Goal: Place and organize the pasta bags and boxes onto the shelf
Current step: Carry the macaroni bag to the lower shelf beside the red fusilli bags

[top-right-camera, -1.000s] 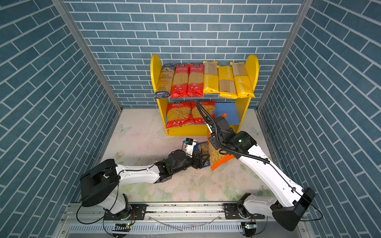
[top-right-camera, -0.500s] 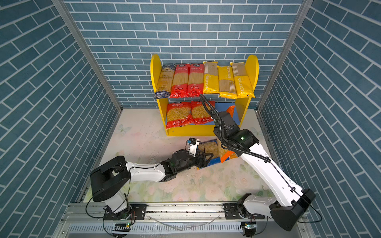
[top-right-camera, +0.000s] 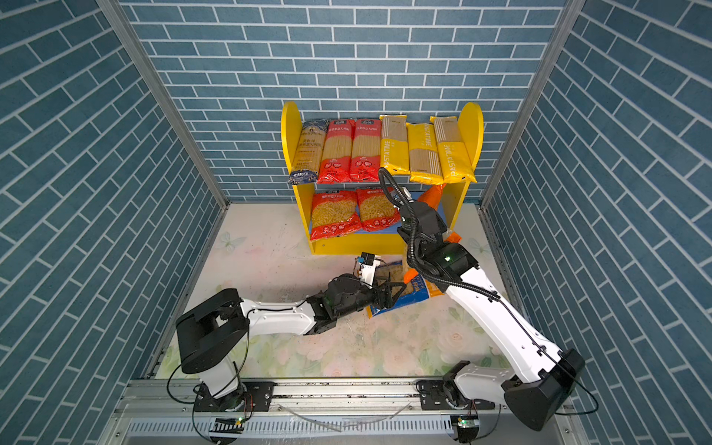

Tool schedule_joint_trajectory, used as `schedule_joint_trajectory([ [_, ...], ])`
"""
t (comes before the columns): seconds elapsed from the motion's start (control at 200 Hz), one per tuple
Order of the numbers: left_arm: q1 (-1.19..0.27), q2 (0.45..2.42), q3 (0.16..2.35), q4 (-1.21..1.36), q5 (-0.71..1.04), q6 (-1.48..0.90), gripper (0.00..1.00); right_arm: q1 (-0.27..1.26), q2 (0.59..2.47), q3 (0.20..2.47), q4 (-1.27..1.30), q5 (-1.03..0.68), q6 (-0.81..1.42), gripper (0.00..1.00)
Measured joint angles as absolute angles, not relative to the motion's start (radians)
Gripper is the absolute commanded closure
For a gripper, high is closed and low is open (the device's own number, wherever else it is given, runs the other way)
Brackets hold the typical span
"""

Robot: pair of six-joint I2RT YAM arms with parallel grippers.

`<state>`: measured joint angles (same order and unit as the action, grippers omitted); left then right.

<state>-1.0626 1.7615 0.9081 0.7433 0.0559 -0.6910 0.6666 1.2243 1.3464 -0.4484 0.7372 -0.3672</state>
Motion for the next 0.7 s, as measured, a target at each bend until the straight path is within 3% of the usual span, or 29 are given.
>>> schedule_joint_trajectory([
  [0.375,-1.063,1.798,0.952,0.708,0.082,-0.683,0.22,0.648,1.172,1.295,-0.404,0.846,-0.368,1.00],
  [0.7,-1.065,1.835,0.991,0.709,0.091,-0.683,0.22,0.616,1.184,1.259,-0.279,0.799,-0.382,1.00],
])
